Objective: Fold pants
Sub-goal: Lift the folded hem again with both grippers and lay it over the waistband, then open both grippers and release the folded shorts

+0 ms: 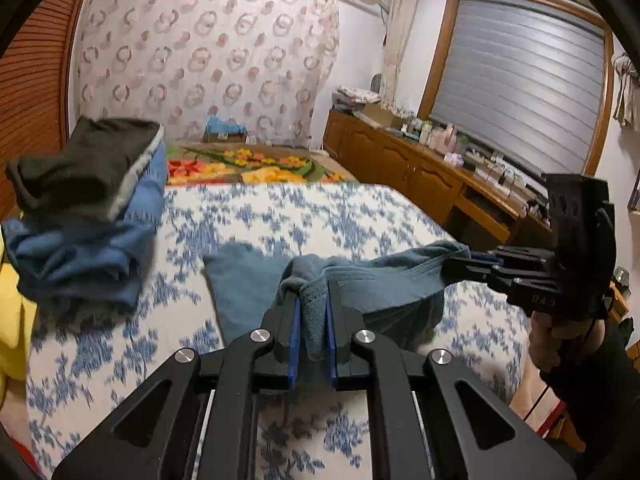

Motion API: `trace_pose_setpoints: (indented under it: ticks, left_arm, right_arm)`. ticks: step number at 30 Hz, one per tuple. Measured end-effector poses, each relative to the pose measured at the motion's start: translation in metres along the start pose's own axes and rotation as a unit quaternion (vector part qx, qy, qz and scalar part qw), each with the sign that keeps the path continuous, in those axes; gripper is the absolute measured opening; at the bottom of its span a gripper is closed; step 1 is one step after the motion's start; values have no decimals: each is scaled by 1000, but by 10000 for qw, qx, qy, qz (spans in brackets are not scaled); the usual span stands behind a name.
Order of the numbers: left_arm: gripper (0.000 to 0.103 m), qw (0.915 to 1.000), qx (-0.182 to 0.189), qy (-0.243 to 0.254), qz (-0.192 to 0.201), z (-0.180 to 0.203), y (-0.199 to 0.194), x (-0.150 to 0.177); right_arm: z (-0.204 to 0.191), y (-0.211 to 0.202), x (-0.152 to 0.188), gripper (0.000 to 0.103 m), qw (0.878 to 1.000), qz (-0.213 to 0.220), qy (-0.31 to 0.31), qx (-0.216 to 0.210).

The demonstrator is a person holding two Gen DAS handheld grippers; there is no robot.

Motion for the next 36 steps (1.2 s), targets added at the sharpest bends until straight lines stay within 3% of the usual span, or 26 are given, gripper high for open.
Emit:
trace_pose_setpoints:
  ticks: [6,17,20,22,25,31,36]
  left_arm:
    - [11,9999,-117,111,-36,0,8,-15]
    - [12,9988,-338,101,-341,-16,40,-6]
    - [24,9983,-392,81,-432,-19,42,-1]
    - [46,9980,-413,100,-463,-20,42,2]
    - [58,9981,-291,84,-540,-20,40,10]
    - [61,9961,-463,44,-755,-32,43,32]
    - [61,9945,-514,-38,-913,-41,46,44]
  right_arm:
    - [7,7,-9,17,9997,67,-52,212]
    - [15,40,-10,17,9992,-257,-19,322]
    - [17,49,-11,17,9986,-346,-46,405]
    - [18,55,-10,17,9982,-409,-48,441]
    - [19,62,-8,17,9978,-472,-41,470]
    - [22,65,-8,17,9977,-494,39,465]
    - [27,60,-7,27,9969,-462,40,639]
Point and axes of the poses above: each gripper's, at about its wrist camera, not at the fingertips, and y roughly the way its jaws point, z to its right, x to its underside, the point moved 9 cm from there along y, roughly the way its jaws point, and after that the axes turned 7 degrees about -z, right-handed, at the moved point
